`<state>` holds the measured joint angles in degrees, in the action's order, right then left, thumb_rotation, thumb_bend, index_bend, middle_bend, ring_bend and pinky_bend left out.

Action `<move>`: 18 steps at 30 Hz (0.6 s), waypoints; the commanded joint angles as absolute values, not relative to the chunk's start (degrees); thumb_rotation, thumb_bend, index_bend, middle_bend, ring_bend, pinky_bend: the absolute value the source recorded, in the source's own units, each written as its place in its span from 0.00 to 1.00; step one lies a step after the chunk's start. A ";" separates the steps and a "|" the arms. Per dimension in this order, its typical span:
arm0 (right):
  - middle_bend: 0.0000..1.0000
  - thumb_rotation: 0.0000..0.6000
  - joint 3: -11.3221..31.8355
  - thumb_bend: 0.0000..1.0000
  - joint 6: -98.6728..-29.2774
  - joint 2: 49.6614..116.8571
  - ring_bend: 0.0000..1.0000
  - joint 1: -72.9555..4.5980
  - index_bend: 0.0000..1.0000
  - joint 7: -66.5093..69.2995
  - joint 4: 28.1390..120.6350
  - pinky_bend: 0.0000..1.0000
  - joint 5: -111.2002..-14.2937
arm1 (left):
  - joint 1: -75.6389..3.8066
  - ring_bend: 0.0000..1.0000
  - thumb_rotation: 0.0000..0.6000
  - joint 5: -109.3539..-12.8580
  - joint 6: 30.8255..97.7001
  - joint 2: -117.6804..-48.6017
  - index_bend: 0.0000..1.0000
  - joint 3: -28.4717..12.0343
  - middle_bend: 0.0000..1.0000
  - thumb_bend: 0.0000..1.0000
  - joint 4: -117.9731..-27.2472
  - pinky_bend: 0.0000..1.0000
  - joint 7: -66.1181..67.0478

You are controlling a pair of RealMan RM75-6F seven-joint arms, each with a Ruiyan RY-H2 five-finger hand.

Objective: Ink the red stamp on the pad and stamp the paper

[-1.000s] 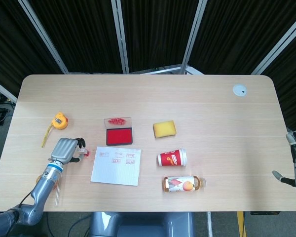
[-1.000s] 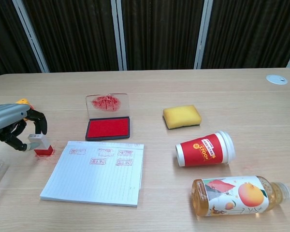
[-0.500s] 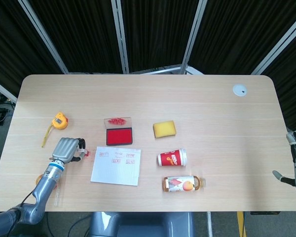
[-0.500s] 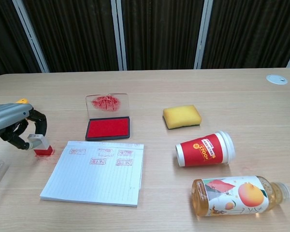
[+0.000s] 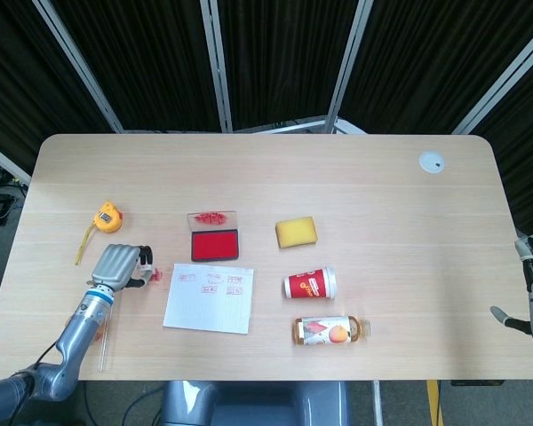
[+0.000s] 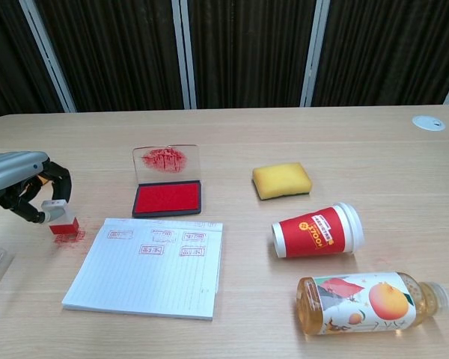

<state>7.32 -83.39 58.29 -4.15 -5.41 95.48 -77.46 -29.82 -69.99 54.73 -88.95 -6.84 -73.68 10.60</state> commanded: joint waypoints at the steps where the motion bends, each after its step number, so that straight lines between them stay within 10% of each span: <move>1: 0.00 1.00 7.27 0.00 -83.09 57.97 0.00 -4.11 0.00 -4.59 95.91 0.00 -77.38 | -30.84 0.76 1.00 -71.17 55.26 -86.49 0.51 -8.39 0.51 0.36 -77.43 0.84 8.85; 18: 0.00 1.00 8.64 0.00 -80.69 57.27 0.00 -4.66 0.00 -2.71 95.12 0.00 -73.12 | -45.09 0.76 1.00 -61.50 44.77 -88.14 0.52 -16.25 0.51 0.38 -79.75 0.84 17.86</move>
